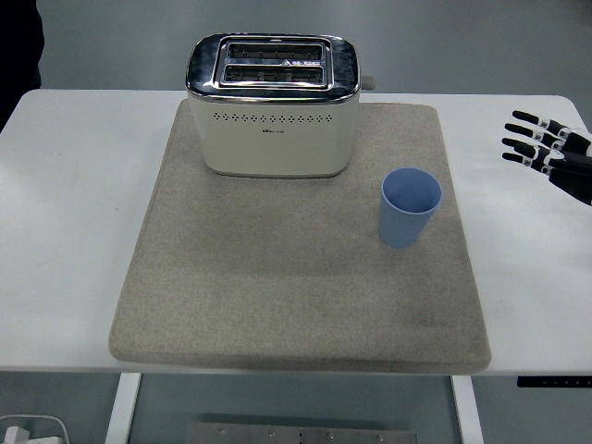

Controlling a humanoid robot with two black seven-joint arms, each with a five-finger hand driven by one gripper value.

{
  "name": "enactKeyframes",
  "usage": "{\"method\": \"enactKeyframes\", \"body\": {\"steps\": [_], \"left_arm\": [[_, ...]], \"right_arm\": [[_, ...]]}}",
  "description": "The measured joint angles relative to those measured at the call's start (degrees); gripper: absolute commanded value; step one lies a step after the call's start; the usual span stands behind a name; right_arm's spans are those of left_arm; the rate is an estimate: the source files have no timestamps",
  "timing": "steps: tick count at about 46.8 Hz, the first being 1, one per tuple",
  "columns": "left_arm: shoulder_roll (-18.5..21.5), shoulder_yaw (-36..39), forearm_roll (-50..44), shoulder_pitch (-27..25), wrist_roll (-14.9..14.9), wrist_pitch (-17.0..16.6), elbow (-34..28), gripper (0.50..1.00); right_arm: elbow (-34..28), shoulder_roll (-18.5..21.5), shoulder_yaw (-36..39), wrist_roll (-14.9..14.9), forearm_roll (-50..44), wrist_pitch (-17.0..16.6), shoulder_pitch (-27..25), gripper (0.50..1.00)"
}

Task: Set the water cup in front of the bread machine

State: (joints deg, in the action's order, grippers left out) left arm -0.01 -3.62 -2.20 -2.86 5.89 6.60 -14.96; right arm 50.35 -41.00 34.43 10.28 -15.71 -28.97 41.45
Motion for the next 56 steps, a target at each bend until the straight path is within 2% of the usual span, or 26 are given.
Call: {"method": "enactKeyframes", "body": {"steps": [13, 19, 36, 44, 56], "left_arm": [[0.01, -0.07, -0.01, -0.57, 0.00, 0.00, 0.02, 1.000], [0.01, -0.07, -0.01, -0.58, 0.00, 0.00, 0.02, 1.000], [0.02, -0.07, 0.00, -0.56, 0.00, 0.00, -0.27, 1.000], [0.02, -0.06, -0.02, -0.56, 0.00, 0.00, -0.28, 1.000], [0.01, -0.06, -0.09, -0.57, 0.00, 0.00, -0.24, 1.000]], "right_arm": [[4.64, -5.11, 0.17, 12.97, -10.63, 0.02, -3.45, 0.928], [7.09, -6.92, 0.24, 16.33, -13.74, 0.35, -5.39, 0.928], [11.44, -7.40, 0.30, 19.02, -15.55, 2.69, -8.81, 0.926], [14.07, -6.37, 0.30, 21.99, -21.25, 9.28, -10.81, 0.926], [18.45, -5.05, -0.23, 22.18, -25.29, 17.72, -12.98, 0.924]]}}
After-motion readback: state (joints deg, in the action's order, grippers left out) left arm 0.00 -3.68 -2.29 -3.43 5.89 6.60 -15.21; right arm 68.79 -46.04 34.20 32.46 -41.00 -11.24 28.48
